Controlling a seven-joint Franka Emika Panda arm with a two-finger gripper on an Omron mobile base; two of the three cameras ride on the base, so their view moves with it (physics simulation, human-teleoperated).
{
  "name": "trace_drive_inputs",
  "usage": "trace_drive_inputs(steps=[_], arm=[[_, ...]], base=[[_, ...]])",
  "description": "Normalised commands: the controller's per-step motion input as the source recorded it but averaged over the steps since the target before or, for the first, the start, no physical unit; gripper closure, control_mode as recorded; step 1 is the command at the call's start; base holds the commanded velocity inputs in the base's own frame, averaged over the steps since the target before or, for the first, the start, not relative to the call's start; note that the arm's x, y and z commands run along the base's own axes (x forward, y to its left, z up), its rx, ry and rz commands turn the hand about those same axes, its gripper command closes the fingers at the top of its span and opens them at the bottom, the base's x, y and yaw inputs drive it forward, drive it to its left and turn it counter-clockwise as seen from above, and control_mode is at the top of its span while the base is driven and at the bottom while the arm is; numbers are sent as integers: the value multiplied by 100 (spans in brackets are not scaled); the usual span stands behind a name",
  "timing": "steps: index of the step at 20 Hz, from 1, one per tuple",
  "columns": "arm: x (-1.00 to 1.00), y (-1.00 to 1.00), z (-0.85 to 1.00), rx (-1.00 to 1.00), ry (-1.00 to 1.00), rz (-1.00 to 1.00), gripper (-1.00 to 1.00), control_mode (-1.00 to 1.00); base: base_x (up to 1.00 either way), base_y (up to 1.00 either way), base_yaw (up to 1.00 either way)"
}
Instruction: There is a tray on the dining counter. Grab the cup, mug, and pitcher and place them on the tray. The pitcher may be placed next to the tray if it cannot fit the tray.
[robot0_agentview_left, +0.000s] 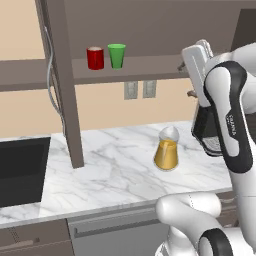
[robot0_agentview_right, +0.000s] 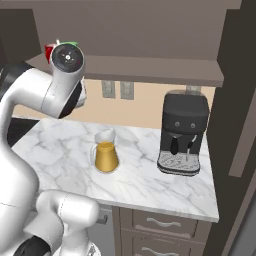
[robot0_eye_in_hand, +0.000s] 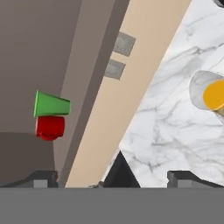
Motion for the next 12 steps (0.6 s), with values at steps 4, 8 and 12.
trace_drive_inputs(steps=[4,8,12], arm=[[27,41,2,0,-12,0,-100,-100],[28,35,4,0,-12,0,-100,-100],[40,19,13,0,-1,0,-100,-100]], base=[[0,0,0],[0,0,0],[0,0,0]])
